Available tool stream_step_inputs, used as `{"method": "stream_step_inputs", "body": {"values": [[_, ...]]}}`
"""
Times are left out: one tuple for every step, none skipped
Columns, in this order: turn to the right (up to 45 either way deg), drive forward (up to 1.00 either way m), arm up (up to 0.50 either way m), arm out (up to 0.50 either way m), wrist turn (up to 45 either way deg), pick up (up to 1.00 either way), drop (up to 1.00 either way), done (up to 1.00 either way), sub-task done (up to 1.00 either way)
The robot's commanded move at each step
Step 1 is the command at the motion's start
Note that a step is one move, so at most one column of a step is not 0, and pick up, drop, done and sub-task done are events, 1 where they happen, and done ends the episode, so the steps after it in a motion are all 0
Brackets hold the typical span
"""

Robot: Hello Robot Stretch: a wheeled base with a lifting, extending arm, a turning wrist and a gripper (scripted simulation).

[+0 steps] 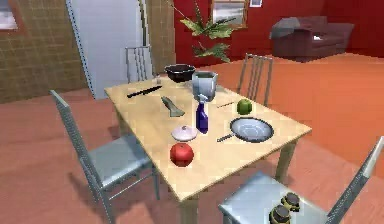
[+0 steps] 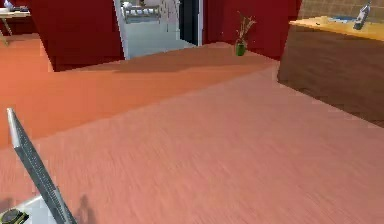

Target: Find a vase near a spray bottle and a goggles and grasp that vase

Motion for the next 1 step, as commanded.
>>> {"method": "stream_step_inputs", "body": {"values": [[45.0,0.0,0.0,0.0,0.0,0.0,0.0,0.0,0.0]]}}
